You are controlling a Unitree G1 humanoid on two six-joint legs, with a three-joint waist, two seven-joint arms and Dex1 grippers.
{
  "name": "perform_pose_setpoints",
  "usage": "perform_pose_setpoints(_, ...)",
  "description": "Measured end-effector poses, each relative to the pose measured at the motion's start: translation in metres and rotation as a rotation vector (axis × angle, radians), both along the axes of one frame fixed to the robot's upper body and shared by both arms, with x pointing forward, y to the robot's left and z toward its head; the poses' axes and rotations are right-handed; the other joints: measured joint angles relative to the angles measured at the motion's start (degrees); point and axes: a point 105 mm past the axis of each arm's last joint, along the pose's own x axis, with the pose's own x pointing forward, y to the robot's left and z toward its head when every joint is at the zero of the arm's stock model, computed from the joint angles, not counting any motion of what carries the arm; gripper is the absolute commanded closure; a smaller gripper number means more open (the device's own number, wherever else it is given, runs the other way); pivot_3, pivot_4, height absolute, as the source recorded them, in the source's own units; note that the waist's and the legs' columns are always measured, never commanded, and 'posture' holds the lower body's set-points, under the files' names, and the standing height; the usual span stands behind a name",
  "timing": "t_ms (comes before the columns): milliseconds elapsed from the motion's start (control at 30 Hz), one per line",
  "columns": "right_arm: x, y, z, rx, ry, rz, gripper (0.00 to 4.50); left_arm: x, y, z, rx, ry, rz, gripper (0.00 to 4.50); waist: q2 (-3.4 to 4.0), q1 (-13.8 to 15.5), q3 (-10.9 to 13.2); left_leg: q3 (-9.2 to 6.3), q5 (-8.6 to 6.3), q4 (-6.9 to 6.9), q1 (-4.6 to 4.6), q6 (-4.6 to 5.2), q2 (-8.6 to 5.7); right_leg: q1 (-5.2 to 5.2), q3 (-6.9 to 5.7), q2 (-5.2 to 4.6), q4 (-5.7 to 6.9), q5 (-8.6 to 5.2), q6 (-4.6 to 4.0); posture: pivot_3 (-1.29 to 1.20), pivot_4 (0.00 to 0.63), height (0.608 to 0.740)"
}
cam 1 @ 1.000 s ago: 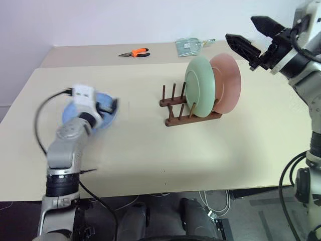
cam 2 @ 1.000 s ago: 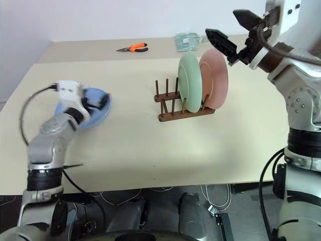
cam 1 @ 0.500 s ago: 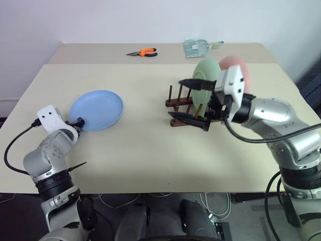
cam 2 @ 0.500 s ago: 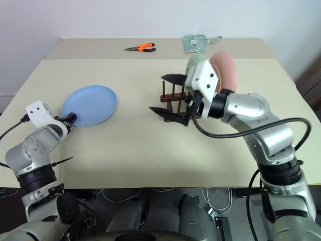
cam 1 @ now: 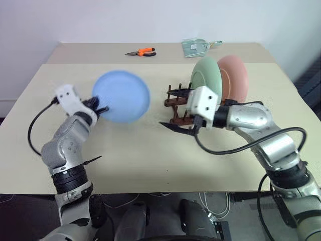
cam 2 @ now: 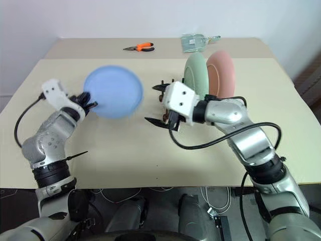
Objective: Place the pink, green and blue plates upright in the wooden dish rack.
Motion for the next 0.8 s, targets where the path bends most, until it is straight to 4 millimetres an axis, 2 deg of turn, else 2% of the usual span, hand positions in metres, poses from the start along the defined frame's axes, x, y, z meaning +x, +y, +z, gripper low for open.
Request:
perform_pose_setpoints(100, 0.015, 0.017, -0.001, -0.079, -0.136, 0.006, 0.0, -0.004, -0.033, 0.049, 0.053, -0.158, -0.109, 4.44, 0.0, -0.33, 0.0, 0.0, 0.02, -0.05, 0.02, -0.03, 0.0, 0.0, 0.02, 0.0, 0.0, 0.01, -0.01, 0.0, 0.15, 0.74)
perform_pose_setpoints(133, 0.02, 0.018, -0.002, -0.101, -0.17, -0.002, 0.0, -0.006, -0.041, 0.059, 0.062, -0.191, -0.136, 4.44, 0.0, -0.37, 0.0, -0.01, 0.02, -0.07, 0.02, -0.03, 0.0, -0.01, 0.02, 0.0, -0.01, 0.0, -0.01, 0.0, 0.15, 0.74)
perform_pose_setpoints(167, 0.025, 0.019, -0.003, -0.126, -0.207, -0.009, 0.0, -0.009, -0.046, 0.065, 0.067, -0.211, -0.156, 4.44, 0.0, -0.46, 0.0, 0.0, 0.03, -0.08, 0.04, -0.04, -0.01, -0.01, 0.03, 0.0, 0.0, 0.0, -0.01, 0.0, 0.15, 0.74)
perform_pose_setpoints(267, 0.042, 0.014, -0.009, -0.183, -0.284, -0.057, 0.83, -0.012, -0.052, 0.065, 0.075, -0.201, -0.192, 4.5, 0.0, -1.14, 0.0, -0.02, 0.11, -0.09, 0.03, -0.17, 0.0, -0.02, 0.03, 0.03, 0.01, 0.01, -0.02, 0.0, 0.15, 0.74)
perform_pose_setpoints(367, 0.055, 0.008, -0.018, -0.23, -0.326, -0.102, 2.38, -0.015, -0.053, 0.067, 0.091, -0.199, -0.211, 4.5, 0.0, -1.26, 0.01, -0.03, 0.11, -0.1, 0.02, -0.15, 0.0, -0.04, 0.04, 0.03, 0.02, 0.01, -0.03, 0.0, 0.15, 0.74)
perform_pose_setpoints(500, 0.053, 0.014, -0.018, -0.228, -0.364, -0.076, 4.47, -0.015, -0.046, 0.068, 0.089, -0.201, -0.192, 4.5, 0.0, -1.37, 0.01, -0.05, 0.11, -0.12, 0.03, -0.15, 0.02, -0.04, 0.04, 0.06, 0.02, 0.01, -0.03, 0.0, 0.15, 0.74)
perform_pose_setpoints(633, 0.046, 0.022, -0.015, -0.215, -0.399, -0.038, 4.5, -0.017, -0.042, 0.071, -0.034, -0.226, -0.188, 3.01, -0.01, -1.23, 0.01, -0.07, 0.11, -0.1, 0.03, -0.15, 0.01, 0.0, 0.04, 0.06, 0.01, 0.01, -0.03, 0.0, 0.15, 0.74)
perform_pose_setpoints(700, 0.047, 0.021, -0.011, -0.192, -0.406, -0.047, 4.5, -0.016, -0.033, 0.081, -0.138, -0.266, -0.161, 2.03, -0.15, -1.09, 0.11, -0.11, 0.1, -0.09, 0.0, -0.14, 0.0, -0.02, 0.02, 0.05, 0.0, 0.02, -0.05, 0.0, 0.15, 0.74)
perform_pose_setpoints(767, 0.044, 0.018, 0.002, -0.122, -0.404, -0.056, 4.5, -0.016, -0.007, 0.1, -0.237, -0.35, -0.072, 0.98, -0.23, -1.15, 0.15, -0.13, 0.1, -0.11, 0.01, -0.15, 0.0, -0.02, 0.01, 0.06, 0.0, 0.04, -0.07, 0.0, 0.15, 0.74)
perform_pose_setpoints(800, 0.042, 0.016, 0.01, -0.069, -0.394, -0.058, 4.5, -0.018, 0.006, 0.107, -0.242, -0.383, -0.026, 0.98, -0.22, -1.31, 0.15, -0.11, 0.11, -0.14, 0.04, -0.16, 0.01, -0.03, 0.03, 0.07, 0.0, 0.03, -0.07, 0.0, 0.15, 0.74)
